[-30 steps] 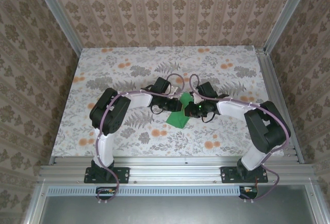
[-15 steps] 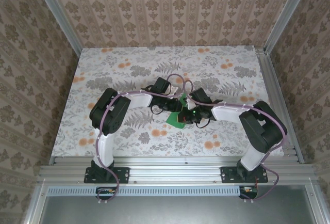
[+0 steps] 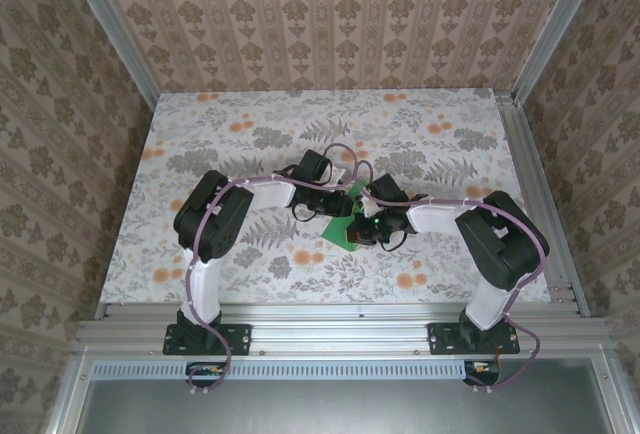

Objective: Fold a paper plane with a square sheet of paper (pick it up from the middle)
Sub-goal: Fold the triangle a second time at the center of the table.

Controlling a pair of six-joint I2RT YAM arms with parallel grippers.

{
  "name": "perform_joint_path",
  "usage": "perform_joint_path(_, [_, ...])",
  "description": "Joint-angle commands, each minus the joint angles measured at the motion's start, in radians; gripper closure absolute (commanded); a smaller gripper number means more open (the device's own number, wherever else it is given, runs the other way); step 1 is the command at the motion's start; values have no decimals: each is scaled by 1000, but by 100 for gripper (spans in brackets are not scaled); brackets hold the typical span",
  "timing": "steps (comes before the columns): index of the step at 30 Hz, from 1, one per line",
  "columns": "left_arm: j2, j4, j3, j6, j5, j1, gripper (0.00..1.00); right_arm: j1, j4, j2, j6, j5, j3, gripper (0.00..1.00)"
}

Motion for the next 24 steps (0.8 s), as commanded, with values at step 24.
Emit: perform_joint_path(24, [120,-180,-52,60,-117,2,78,76,-137,-51,-42,17,-99,97])
